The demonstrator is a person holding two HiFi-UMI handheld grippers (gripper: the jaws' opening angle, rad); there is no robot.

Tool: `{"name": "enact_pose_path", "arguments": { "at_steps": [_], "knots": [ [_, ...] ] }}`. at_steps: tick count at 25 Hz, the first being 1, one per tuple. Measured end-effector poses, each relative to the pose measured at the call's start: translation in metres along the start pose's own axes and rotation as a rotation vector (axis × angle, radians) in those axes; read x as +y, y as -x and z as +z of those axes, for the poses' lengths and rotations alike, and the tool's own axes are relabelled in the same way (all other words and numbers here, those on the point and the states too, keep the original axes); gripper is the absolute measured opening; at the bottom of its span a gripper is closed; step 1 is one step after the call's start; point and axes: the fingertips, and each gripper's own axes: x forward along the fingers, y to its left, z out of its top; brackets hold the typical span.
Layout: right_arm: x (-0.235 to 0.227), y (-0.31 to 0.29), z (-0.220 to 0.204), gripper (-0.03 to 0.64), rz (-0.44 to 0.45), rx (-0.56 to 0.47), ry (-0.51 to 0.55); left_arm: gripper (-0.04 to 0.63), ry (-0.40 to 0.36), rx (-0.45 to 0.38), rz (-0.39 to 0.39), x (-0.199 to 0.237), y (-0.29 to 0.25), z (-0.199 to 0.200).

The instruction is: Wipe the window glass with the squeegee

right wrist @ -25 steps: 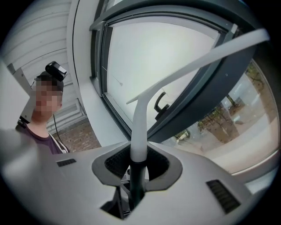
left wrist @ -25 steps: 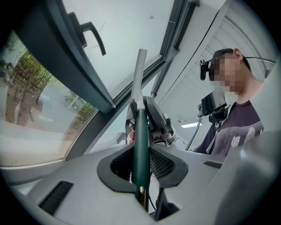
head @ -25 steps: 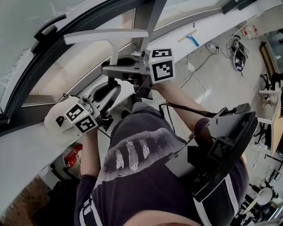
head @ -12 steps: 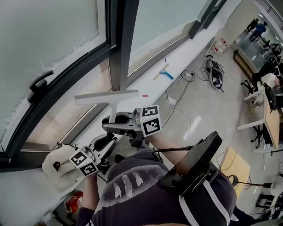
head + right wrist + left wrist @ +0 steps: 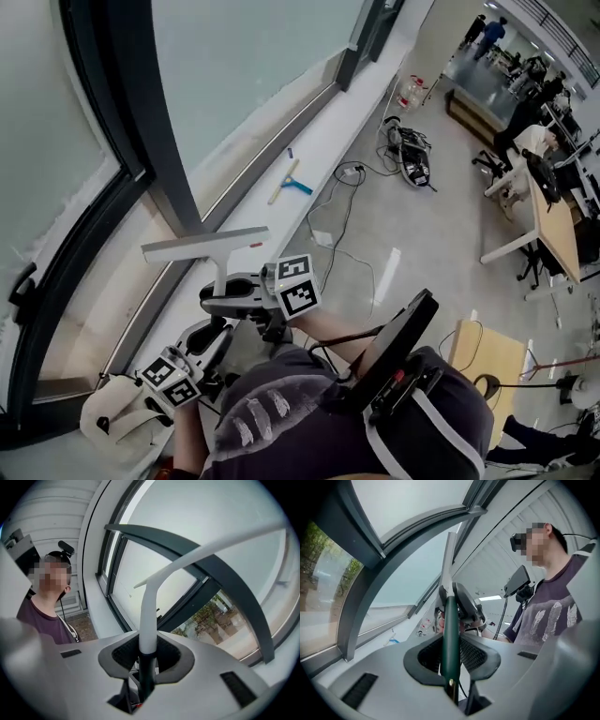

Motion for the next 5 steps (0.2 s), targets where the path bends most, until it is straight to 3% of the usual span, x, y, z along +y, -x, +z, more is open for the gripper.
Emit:
{"name": "enact_pose_path", "arguments": {
  "at_steps": [5],
  "knots": [
    [-0.032, 0.058, 0.04, 0.081, 0.003, -0.052, -0.043, 0.089, 0.022, 0.038, 0.007, 0.011, -0.071, 0.009]
  ]
}}
